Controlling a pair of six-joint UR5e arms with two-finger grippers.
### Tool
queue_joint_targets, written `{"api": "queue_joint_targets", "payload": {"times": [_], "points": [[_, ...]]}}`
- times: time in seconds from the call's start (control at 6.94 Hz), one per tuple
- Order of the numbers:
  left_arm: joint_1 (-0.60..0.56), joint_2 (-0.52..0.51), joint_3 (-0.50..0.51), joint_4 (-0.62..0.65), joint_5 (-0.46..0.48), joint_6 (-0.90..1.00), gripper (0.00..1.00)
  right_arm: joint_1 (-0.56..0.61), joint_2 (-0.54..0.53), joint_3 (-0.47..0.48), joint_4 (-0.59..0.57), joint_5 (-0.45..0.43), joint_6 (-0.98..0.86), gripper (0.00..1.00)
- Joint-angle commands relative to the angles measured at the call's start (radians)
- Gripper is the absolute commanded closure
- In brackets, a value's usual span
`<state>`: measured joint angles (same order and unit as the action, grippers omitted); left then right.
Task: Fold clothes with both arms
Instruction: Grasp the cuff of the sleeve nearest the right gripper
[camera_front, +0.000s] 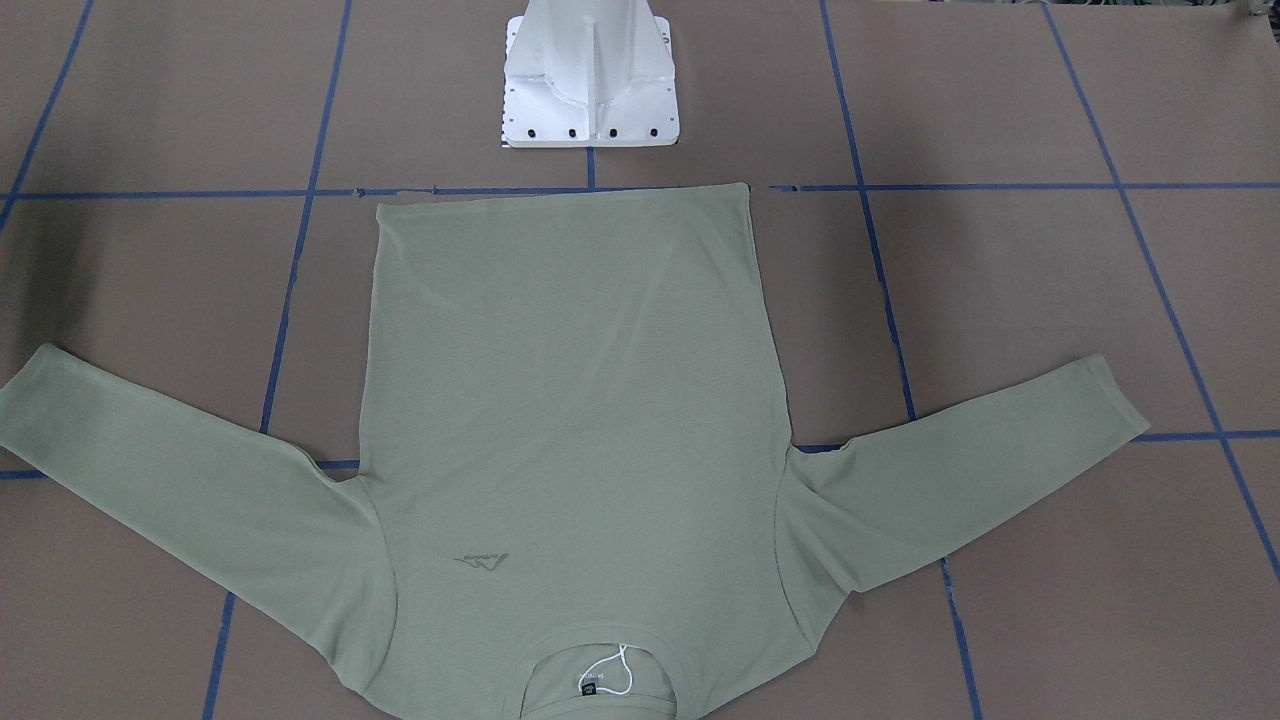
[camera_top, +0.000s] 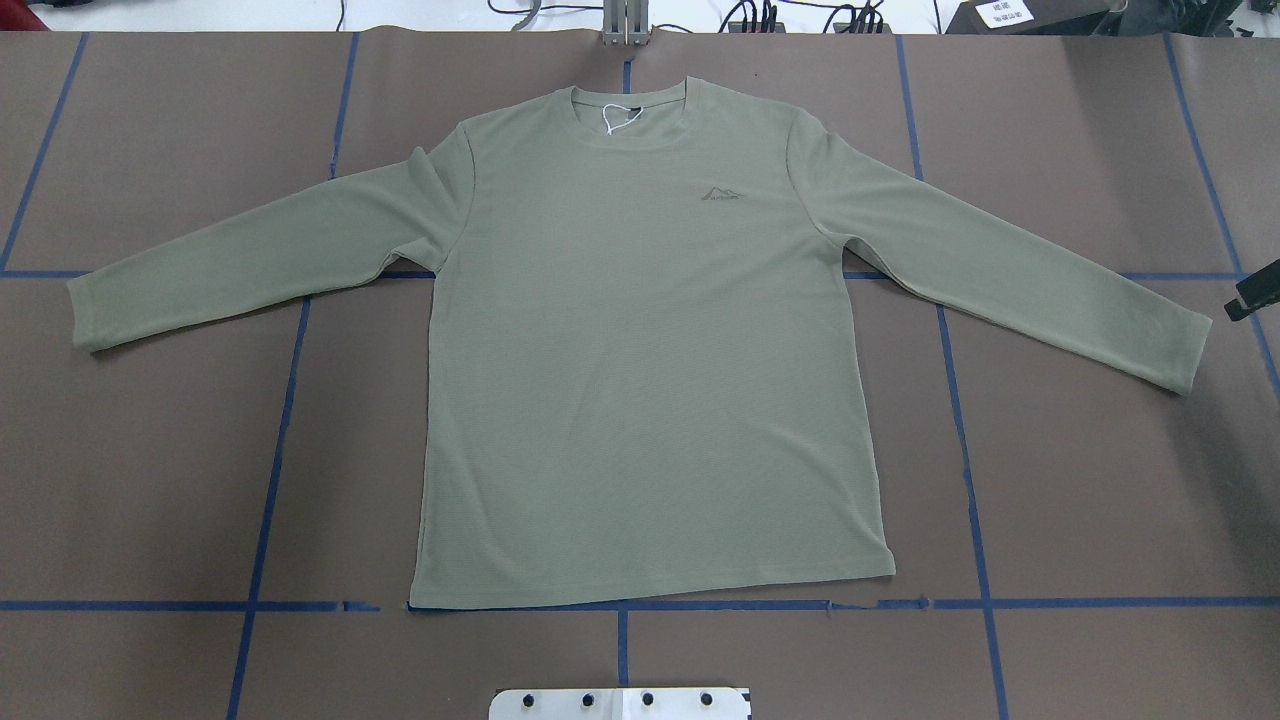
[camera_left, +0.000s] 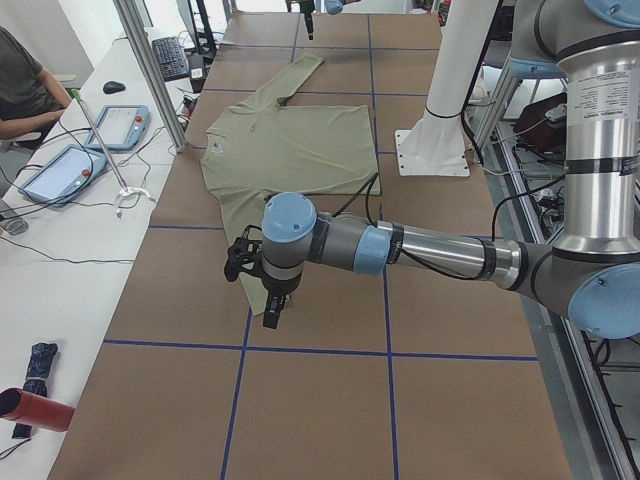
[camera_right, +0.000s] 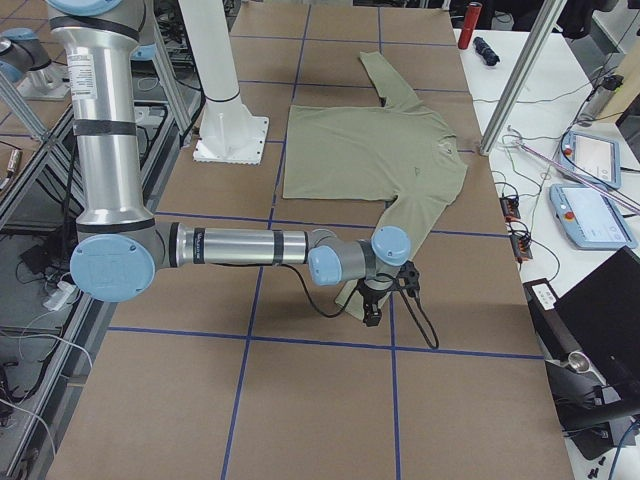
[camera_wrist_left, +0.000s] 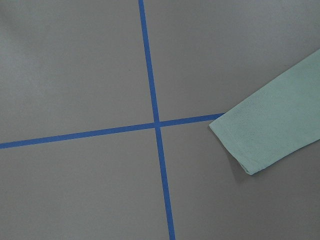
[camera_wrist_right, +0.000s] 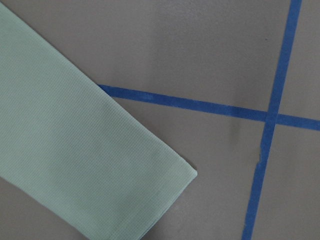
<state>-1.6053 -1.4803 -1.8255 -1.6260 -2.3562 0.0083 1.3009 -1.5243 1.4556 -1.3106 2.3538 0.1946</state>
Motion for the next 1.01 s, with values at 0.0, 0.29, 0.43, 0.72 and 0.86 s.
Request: {"api": "queue_joint_targets", "payload": {"times": [0.0,0.29,0.43,0.72,0.86], "points": [[-0.001,0.0,0.002,0.0,0.0,0.001,0.0,-0.04,0.001,-0.13,0.243,-0.004,0.254,0.05],[0.001,0.0,0.003,-0.002,0.0,0.001,0.0,-0.074,0.003,-0.196,0.369,-0.011,0.347,0.16],[0.001,0.0,0.003,-0.002,0.0,0.001,0.0,-0.08,0.004,-0.198,0.369,-0.014,0.368,0.21],[0.001,0.0,0.006,0.0,0.0,0.001,0.0,-0.101,0.021,-0.208,0.369,-0.038,0.379,0.24],[0.001,0.0,0.008,-0.002,0.0,0.001,0.0,-0.101,0.024,-0.216,0.369,-0.039,0.379,0.33]]}}
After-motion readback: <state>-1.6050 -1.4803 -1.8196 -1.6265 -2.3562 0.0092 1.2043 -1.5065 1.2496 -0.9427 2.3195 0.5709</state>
